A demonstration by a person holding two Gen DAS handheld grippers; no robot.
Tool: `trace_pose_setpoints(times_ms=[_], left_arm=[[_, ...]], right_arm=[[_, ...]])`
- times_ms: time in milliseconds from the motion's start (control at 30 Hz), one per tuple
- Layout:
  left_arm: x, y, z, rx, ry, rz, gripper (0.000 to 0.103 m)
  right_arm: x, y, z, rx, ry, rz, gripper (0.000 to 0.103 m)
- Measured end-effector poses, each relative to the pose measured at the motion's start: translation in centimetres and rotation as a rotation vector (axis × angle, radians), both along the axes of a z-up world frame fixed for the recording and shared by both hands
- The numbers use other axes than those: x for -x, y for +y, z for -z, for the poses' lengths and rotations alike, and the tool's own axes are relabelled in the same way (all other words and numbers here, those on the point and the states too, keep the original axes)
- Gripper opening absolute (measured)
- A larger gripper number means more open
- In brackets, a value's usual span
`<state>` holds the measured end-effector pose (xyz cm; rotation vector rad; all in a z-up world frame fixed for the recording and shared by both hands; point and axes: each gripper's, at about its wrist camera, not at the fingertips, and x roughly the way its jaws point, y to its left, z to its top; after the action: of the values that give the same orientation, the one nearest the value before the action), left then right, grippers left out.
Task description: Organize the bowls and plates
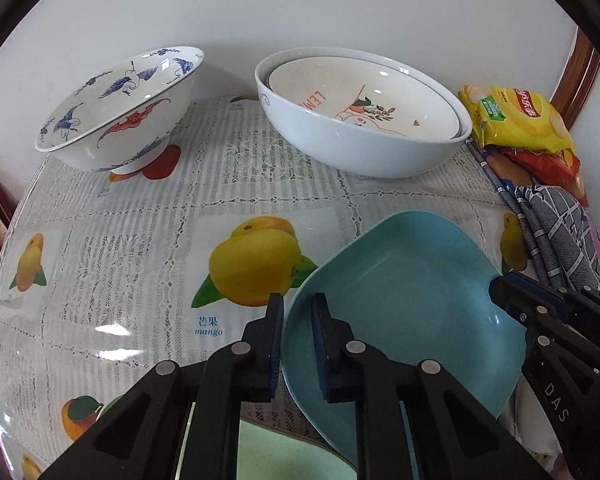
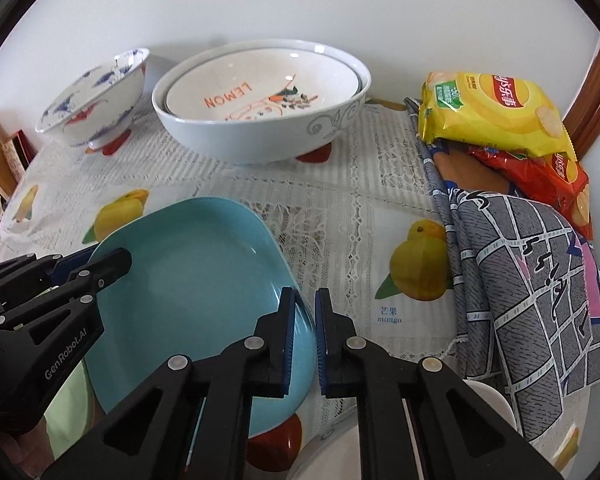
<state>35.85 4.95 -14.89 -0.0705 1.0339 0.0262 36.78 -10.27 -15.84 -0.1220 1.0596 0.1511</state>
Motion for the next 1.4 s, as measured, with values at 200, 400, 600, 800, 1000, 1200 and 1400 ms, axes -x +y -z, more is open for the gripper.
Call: trace_pose_setpoints(times_ms=[200, 400, 600, 800, 1000, 1200, 1400], left_arm=[[1.0, 0.4, -2.5, 0.007, -0.050, -0.008, 0.013], [3.0, 0.8, -5.3, 0.016, -0.101, -0.017, 0.013], [5.9, 0.6, -7.5, 0.024, -0.139, -0.012, 0.013], [9.0, 0.0, -9.3, 0.042, -0.164, -0.011, 0.013], [11.7, -0.9, -10.9, 0.056, -0.191, 0.006, 0.013], [13.7, -1.6, -12.2, 0.068, -0.220, 0.019, 0.013], [15.3, -1.8, -13.4, 0.072, -0.244, 0.030, 0.013]], right_arm=[[0.7, -0.3, -2.2, -0.063, -0.044, 0.012, 0.009], [2.4, 0.0, -5.1, -0.082, -0.098, 0.008, 0.009], [5.3, -0.3, -7.6, -0.094, -0.141, 0.021, 0.009], [8.7, -1.1, -9.6, -0.106, -0.168, 0.038, 0.009], [11.9, -2.1, -11.3, -0.108, -0.196, 0.059, 0.009], [14.5, -2.9, -13.1, -0.101, -0.229, 0.078, 0.010], [16.3, -3.3, -14.2, -0.123, -0.248, 0.095, 0.010]])
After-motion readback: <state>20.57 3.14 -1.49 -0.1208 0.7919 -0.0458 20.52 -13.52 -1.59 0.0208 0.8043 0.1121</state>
